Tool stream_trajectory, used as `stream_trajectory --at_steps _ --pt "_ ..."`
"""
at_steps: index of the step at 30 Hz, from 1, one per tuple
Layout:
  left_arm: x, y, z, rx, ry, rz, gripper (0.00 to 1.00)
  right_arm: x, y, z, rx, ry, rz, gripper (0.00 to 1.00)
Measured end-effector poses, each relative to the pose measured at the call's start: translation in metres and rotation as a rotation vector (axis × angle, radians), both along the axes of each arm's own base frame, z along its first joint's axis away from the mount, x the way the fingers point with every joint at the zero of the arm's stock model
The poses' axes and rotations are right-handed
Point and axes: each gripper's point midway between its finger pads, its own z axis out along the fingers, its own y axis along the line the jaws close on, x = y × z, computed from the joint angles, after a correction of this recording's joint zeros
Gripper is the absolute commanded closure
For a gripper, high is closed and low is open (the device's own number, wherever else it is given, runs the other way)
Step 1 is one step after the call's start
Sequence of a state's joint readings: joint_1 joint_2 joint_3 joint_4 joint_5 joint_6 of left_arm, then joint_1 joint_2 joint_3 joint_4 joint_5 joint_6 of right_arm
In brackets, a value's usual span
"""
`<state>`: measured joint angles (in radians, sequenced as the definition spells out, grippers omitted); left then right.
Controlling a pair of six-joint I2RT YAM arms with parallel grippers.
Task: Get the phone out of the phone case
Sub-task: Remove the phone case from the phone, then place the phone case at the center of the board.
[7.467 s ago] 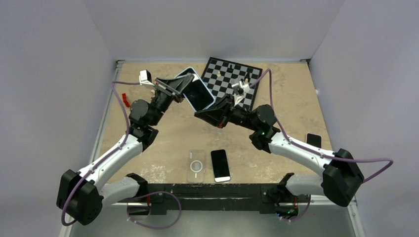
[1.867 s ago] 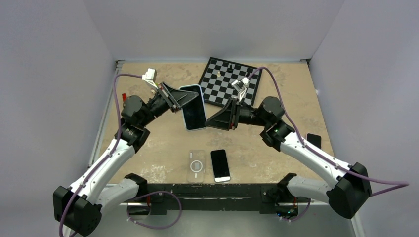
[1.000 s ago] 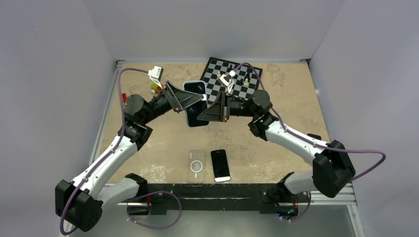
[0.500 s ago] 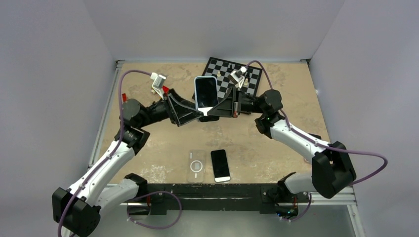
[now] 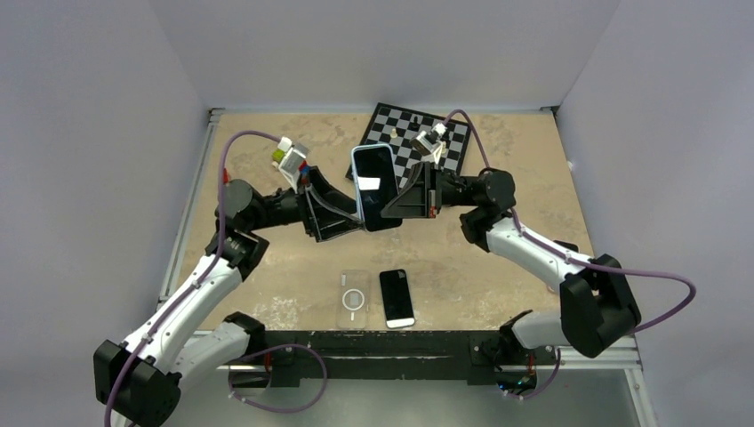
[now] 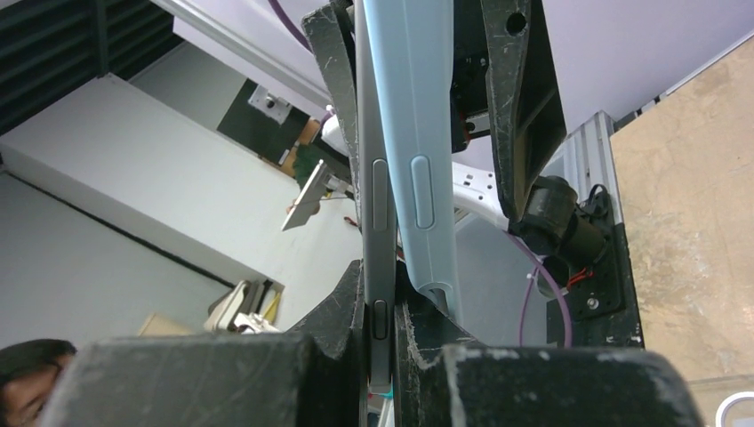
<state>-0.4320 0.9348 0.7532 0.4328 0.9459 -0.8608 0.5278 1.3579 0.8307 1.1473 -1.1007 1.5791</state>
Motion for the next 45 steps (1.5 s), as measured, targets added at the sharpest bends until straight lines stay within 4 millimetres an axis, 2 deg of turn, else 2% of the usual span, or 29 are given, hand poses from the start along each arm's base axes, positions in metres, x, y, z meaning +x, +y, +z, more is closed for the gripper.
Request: stream_trajectory --at_steps 9,17,19,22,27,28,30,33,37,39,42,44,45 --pt "-0.007 -0.003 -0.009 0.044 -0.032 -0.078 0.37 -0.01 -0.005 0.002 0.02 -0.015 0.036 1.0" --pt "0.007 -0.004 -0.005 0.094 -0.001 -0.022 0.42 -0.004 -0.004 0.0 0.024 -0.013 0.017 1.0" --pt "0.017 -0.004 -0.007 0.115 0.042 0.028 0.54 0.002 -0.002 -0.003 0.012 -0.008 -0.011 1.0" --pt "0.036 -0.002 -0.012 0.148 0.115 0.126 0.66 0.014 0.006 -0.011 -0.04 -0.026 -0.084 1.0" --pt "0.054 0.004 -0.018 0.183 0.165 0.244 0.96 0.023 0.014 -0.019 -0.13 -0.08 -0.167 1.0" --pt "0.055 0.006 -0.019 0.188 0.162 0.258 1.0 0.024 0.015 -0.021 -0.143 -0.087 -0.181 1.0" --pt "0.058 0.009 -0.023 0.204 0.165 0.291 1.0 0.027 0.015 -0.029 -0.171 -0.099 -0.196 1.0" --pt "0.07 0.02 -0.038 0.26 0.222 0.403 1.0 0.028 0.014 -0.044 -0.229 -0.105 -0.211 1.0" --pt "0.091 0.056 -0.074 0.427 0.386 0.657 1.0 0.039 0.008 -0.063 -0.356 -0.125 -0.313 1.0" --pt "0.092 0.066 -0.093 0.505 0.451 0.705 1.0 0.047 -0.001 -0.066 -0.424 -0.159 -0.402 1.0" --pt "0.077 0.065 -0.13 0.574 0.533 0.661 1.0 0.057 -0.016 -0.065 -0.499 -0.216 -0.507 1.0" --pt "0.049 0.059 -0.163 0.627 0.588 0.597 1.0 0.06 -0.026 -0.065 -0.538 -0.253 -0.564 1.0" --pt "0.029 0.053 -0.18 0.66 0.609 0.548 1.0 0.062 -0.031 -0.065 -0.554 -0.266 -0.587 1.0"
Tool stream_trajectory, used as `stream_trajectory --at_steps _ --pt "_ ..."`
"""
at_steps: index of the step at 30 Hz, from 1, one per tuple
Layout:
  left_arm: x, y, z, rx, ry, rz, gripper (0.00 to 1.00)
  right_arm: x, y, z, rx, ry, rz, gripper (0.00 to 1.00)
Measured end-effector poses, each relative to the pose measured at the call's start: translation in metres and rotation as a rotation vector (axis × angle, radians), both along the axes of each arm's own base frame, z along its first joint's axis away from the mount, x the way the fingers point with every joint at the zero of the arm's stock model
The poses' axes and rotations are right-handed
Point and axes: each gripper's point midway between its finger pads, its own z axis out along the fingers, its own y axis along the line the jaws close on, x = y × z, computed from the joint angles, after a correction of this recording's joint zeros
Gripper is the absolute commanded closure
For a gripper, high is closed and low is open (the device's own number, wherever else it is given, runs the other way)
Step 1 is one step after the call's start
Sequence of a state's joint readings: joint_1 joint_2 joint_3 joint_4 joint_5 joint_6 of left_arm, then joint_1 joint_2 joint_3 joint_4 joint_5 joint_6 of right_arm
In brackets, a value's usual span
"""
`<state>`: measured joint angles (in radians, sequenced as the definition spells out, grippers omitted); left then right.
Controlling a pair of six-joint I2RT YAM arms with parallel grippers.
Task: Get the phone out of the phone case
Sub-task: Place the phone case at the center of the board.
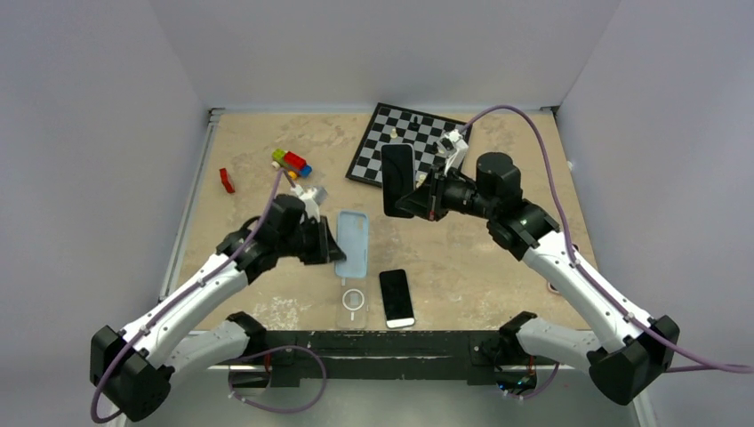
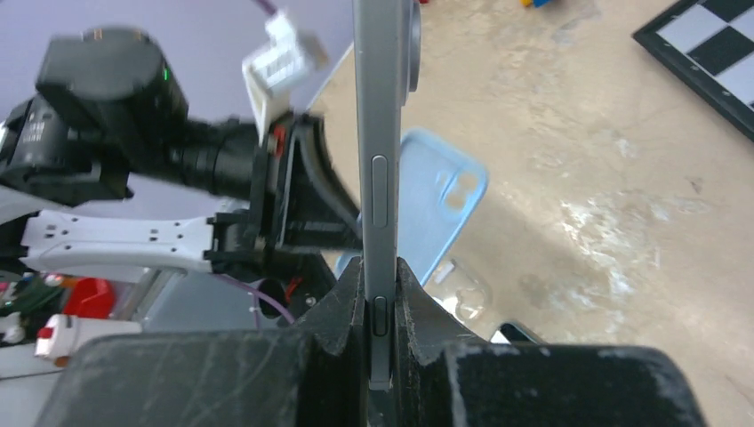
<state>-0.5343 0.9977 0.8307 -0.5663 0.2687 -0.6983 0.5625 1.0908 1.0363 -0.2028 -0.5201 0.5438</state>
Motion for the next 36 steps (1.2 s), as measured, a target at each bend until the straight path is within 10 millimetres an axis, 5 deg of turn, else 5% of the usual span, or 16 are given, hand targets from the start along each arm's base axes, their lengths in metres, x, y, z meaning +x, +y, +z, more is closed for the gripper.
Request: stream_trajectory --at_steps 4,13,23,36 --pt "-0.054 -0.007 -0.037 -0.019 0.088 -0.085 1.0 0.002 -0.01 -0.004 -0.04 -0.02 -0.044 1.0" --pt "-0.091 0.01 -0.12 -0.027 0.187 -0.02 1.0 -0.002 -0.012 -0.041 -0.068 0.05 -0.047 1.0" --pt "-0.085 -0.004 -0.121 -0.099 0.159 -0.021 1.0 -0.007 -0.01 -0.052 -0.051 0.08 -0.035 1.0" --pt "-0.103 -0.002 -0.137 -0.106 0.234 -0.046 0.95 -0.011 -0.011 -0.057 -0.032 0.087 -0.036 1.0"
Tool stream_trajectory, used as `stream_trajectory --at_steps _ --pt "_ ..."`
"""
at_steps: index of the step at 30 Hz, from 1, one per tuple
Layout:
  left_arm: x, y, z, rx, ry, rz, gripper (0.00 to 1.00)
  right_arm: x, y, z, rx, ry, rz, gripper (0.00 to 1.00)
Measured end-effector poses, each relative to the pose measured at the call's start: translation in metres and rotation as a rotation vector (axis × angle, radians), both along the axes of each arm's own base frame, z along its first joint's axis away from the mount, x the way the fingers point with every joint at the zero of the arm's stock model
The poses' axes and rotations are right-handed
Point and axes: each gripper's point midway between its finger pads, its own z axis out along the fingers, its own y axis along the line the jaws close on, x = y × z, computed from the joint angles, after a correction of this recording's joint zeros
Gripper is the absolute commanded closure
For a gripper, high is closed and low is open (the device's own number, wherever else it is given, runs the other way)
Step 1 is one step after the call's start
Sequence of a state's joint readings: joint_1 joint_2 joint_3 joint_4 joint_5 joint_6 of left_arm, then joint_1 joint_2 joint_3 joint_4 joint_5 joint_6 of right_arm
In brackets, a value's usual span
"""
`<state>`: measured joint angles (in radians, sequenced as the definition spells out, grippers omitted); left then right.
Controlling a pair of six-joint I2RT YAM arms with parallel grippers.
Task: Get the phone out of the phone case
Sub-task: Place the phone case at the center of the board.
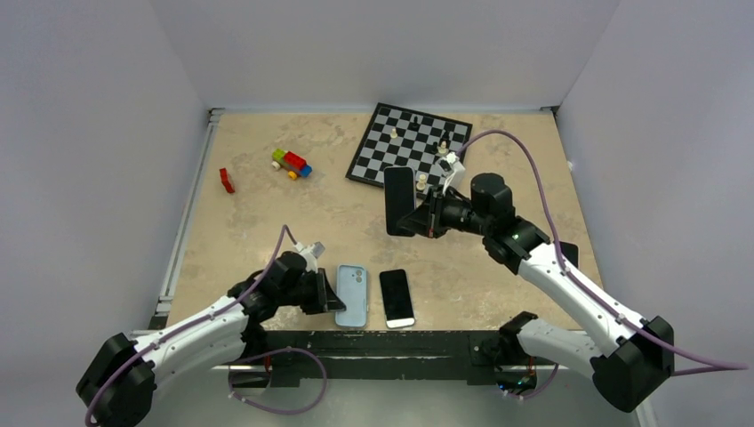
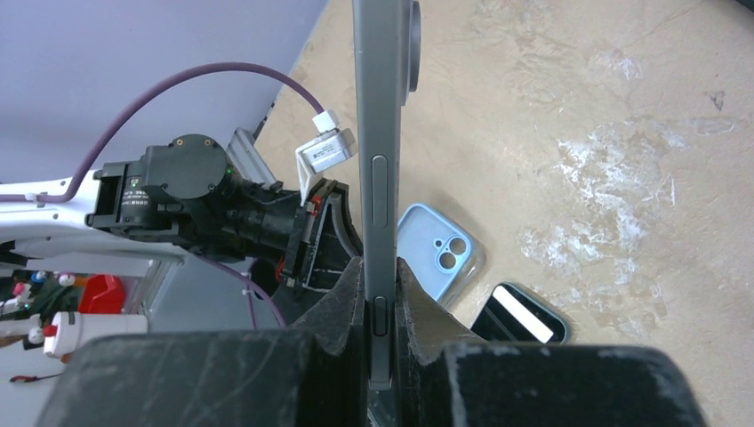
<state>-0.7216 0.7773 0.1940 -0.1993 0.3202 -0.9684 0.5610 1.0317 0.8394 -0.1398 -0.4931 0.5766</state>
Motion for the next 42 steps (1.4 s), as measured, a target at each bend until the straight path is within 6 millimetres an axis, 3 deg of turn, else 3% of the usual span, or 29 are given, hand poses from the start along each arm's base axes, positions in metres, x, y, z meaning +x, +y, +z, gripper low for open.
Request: stream_trajectory --at_steps 4,9,12,14,17,21,25,34,39,42 --pt "-0.002 -0.001 -0.002 0.0 0.021 0.0 0.68 -0.005 0.0 -0.01 0.003 0.025 0.012 1.0" --pt "-0.004 -0.004 -0.004 -0.005 0.052 -0.007 0.48 -0.013 0.002 -0.031 -0.001 0.092 0.041 1.0" --pt "-0.003 -0.006 0.001 -0.016 0.047 -0.009 0.32 -0.025 -0.001 -0.058 -0.025 0.166 0.056 1.0" --pt "-0.002 -0.005 0.005 -0.012 0.035 -0.01 0.15 -0.035 -0.006 -0.084 -0.065 0.234 0.059 1.0" --pt "0.001 -0.004 0.017 -0.004 0.014 -0.007 0.03 -0.058 -0.016 -0.126 -0.146 0.364 0.062 1.0" --pt "0.003 -0.001 0.025 0.024 0.006 0.001 0.0 -0.097 -0.031 -0.164 -0.242 0.504 0.068 1.0" --pt "0.001 0.001 0.023 0.048 0.031 -0.002 0.0 -0.122 -0.047 -0.178 -0.295 0.575 0.049 1.0" --pt "0.002 0.002 0.034 0.06 0.012 -0.016 0.0 -0.133 -0.07 -0.203 -0.383 0.639 -0.033 1.0" --pt "0.006 0.002 0.046 0.064 -0.015 -0.016 0.0 -0.129 -0.065 -0.208 -0.378 0.64 -0.031 0.98" --pt "0.008 0.007 0.051 0.08 -0.042 -0.01 0.0 -0.126 -0.061 -0.21 -0.357 0.625 -0.024 0.92"
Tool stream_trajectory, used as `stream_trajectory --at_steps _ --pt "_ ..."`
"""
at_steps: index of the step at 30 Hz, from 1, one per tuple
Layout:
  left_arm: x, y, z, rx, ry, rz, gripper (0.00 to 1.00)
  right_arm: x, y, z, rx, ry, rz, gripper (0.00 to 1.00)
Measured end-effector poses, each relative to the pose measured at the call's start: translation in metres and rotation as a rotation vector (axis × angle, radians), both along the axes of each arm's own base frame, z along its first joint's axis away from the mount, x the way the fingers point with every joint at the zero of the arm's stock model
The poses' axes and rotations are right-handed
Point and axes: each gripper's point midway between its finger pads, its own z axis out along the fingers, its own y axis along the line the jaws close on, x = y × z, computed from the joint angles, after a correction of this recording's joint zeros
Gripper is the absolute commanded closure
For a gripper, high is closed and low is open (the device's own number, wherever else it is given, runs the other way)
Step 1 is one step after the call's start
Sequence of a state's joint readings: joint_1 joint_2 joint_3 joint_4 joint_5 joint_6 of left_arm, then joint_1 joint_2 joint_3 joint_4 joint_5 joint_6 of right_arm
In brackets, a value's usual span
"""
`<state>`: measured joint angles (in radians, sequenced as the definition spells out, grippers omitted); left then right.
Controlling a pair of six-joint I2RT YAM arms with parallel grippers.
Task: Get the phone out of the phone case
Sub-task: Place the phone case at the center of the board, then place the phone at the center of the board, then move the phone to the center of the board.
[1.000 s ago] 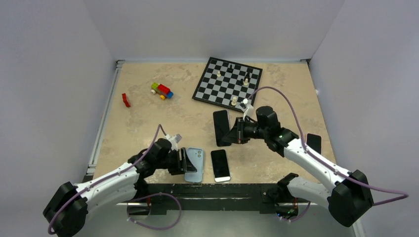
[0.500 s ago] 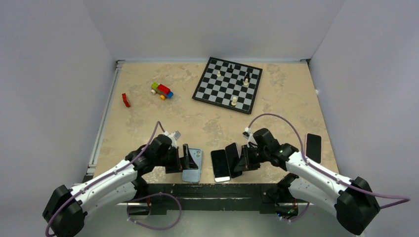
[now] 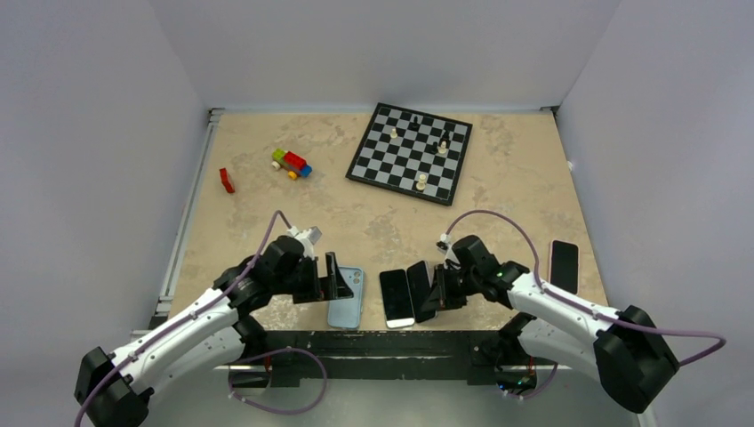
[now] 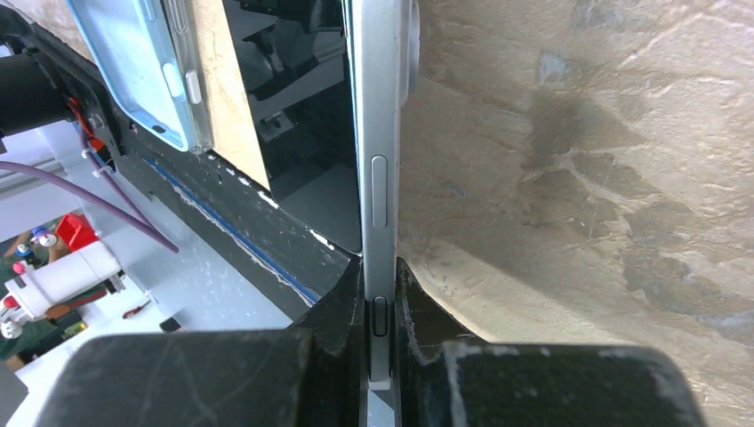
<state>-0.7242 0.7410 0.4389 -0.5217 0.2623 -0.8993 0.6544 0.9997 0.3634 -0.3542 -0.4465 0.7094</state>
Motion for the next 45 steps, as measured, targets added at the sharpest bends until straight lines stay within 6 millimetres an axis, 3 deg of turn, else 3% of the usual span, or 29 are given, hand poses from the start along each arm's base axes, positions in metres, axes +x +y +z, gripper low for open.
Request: stream_trajectory --at_steps 5,8,10,18,23,26,29,33,35,36,37,38,40,45 --pt "0.01 0.007 0.021 0.019 -0.085 0.018 0.0 -0.001 0.002 0.0 0.017 0.005 -0.003 0.61" --pt "0.016 0.01 0.034 0.028 -0.136 0.029 0.0 -0.003 0.001 0.002 0.018 0.01 -0.007 0.33" --pt "0.021 0.013 0.042 0.032 -0.183 0.041 0.0 -0.004 0.001 0.004 0.025 0.011 -0.009 0.23" --pt "0.038 0.025 0.06 0.055 -0.321 0.089 0.0 -0.002 -0.015 0.002 -0.081 0.029 -0.079 0.15" --pt "0.05 0.023 0.086 0.047 -0.406 0.094 0.0 0.035 -0.026 0.019 -0.163 -0.04 -0.212 0.12" --pt "0.055 0.021 0.104 0.025 -0.461 0.089 0.0 0.061 -0.037 0.026 -0.212 -0.083 -0.307 0.02" --pt "0.059 0.018 0.117 0.006 -0.506 0.083 0.0 0.091 -0.061 0.031 -0.287 -0.131 -0.466 0.01" --pt "0.062 0.015 0.129 -0.013 -0.545 0.072 0.0 0.142 -0.127 0.043 -0.479 -0.159 -0.821 0.01" --pt "0.061 0.013 0.135 -0.026 -0.56 0.059 0.0 0.162 -0.169 0.051 -0.569 -0.17 -1.007 0.05" --pt "0.06 0.012 0.138 -0.033 -0.568 0.05 0.0 0.168 -0.185 0.054 -0.597 -0.169 -1.077 0.12" --pt "0.06 0.011 0.141 -0.041 -0.574 0.043 0.0 0.173 -0.211 0.058 -0.633 -0.166 -1.179 0.28" --pt "0.059 0.01 0.143 -0.048 -0.58 0.037 0.0 0.176 -0.227 0.06 -0.661 -0.166 -1.238 0.54" --pt "0.057 0.008 0.147 -0.065 -0.589 0.024 0.0 0.174 -0.267 0.062 -0.724 -0.147 -1.374 0.97" --pt "0.052 0.005 0.156 -0.105 -0.607 0.005 0.0 0.158 -0.339 0.052 -0.902 -0.005 -1.62 1.0"
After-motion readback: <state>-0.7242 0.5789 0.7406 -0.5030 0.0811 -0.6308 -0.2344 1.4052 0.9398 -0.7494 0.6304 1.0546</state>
